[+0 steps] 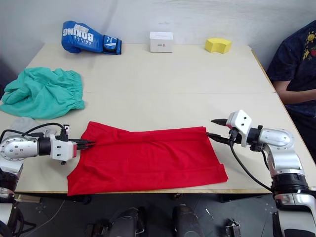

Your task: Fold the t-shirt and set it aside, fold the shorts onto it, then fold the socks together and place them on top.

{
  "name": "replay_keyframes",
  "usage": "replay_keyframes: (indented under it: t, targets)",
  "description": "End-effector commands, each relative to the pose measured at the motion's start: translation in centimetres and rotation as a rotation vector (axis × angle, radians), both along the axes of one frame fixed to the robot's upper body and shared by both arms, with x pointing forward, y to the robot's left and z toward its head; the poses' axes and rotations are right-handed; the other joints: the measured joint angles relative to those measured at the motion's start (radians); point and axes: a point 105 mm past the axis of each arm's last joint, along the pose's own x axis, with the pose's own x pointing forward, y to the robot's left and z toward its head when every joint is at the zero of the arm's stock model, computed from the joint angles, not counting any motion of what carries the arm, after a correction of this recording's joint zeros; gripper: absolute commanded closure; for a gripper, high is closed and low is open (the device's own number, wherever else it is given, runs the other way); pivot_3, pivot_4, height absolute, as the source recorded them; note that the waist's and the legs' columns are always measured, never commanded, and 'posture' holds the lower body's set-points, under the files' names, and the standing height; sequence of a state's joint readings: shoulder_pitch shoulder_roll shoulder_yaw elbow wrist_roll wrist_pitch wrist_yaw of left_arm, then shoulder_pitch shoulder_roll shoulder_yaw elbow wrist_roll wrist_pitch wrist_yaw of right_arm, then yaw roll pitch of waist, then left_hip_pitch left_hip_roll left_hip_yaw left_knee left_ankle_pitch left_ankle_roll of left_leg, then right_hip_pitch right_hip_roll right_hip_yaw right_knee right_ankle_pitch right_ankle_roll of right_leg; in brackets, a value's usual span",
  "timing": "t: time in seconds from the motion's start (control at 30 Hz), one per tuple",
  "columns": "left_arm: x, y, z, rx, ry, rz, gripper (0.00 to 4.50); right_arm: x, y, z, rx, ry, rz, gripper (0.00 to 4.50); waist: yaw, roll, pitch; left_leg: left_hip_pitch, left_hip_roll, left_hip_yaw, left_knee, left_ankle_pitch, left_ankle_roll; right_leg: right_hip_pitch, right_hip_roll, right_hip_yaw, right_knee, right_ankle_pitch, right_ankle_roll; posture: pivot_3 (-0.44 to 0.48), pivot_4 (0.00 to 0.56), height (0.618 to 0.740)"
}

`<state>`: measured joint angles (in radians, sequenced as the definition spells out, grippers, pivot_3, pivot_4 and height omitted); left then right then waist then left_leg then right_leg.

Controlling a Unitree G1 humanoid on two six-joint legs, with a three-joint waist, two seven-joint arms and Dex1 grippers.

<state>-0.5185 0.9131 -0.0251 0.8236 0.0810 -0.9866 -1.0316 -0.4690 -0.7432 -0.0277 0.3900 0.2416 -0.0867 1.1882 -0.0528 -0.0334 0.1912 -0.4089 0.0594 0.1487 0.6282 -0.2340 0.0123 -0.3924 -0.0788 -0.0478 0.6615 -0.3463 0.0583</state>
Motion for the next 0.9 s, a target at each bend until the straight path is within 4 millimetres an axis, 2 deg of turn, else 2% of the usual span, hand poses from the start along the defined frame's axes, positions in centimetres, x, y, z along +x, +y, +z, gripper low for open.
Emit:
replay_keyframes:
  t: [0.03, 0.1, 0.3, 0.43, 0.67, 0.9]
  targets:
    - [0.5, -0.1, 1.0, -0.019, -0.038, 0.004, 4.5, -0.1, 0.4, 0.0, -0.032, 0.017, 0.055, 1.96, 0.0, 0.0, 0.0, 0.0, 0.0, 0.0, 0.0, 0.0, 0.0, 0.0, 0.0, 0.0, 0.0, 0.0, 0.0, 0.0, 0.15, 0.74]
    - [0.5, -0.2, 1.0, -0.019, -0.039, 0.004, 4.5, -0.1, 0.8, -0.3, -0.039, 0.024, 0.074, 2.42, 0.0, 0.0, 0.0, 0.0, 0.0, 0.0, 0.001, 0.0, 0.0, 0.0, 0.0, 0.0, 0.0, 0.0, 0.0, 0.0, 0.15, 0.74]
    - [0.4, 0.1, 1.0, -0.012, -0.04, 0.01, 4.5, 0.2, 1.4, -0.3, -0.027, -0.008, 0.089, 4.48, -0.002, 0.0, 0.0, 0.0, 0.0, 0.0, 0.0, 0.0, 0.0, 0.0, 0.0, 0.0, 0.001, 0.0, 0.0, 0.0, 0.15, 0.74]
    - [0.2, 0.4, 1.1, -0.002, -0.051, 0.014, 4.5, -0.4, 1.2, -0.6, -0.067, -0.08, 0.116, 4.48, -0.002, 0.0, 0.0, 0.0, 0.0, 0.001, 0.001, 0.0, 0.0, 0.0, 0.0, 0.0, 0.001, 0.0, 0.0, 0.0, 0.15, 0.74]
    - [-1.0, 1.0, 0.8, 0.053, -0.138, -0.019, 4.5, -1.6, 0.5, -2.2, -0.269, -0.384, 0.185, 4.48, -0.004, 0.0, 0.0, 0.0, 0.0, 0.002, 0.001, 0.0, 0.0, 0.0, 0.001, 0.001, 0.001, 0.0, 0.0, 0.0, 0.15, 0.74]
    - [-0.8, 1.4, 1.6, 0.172, -0.303, -0.057, 4.5, -1.6, 0.0, -3.3, -0.349, -0.505, 0.188, 4.48, -0.005, 0.0, 0.0, 0.002, 0.0, 0.002, 0.0, 0.0, 0.0, 0.001, 0.001, 0.002, 0.001, 0.0, 0.0, 0.0, 0.15, 0.74]
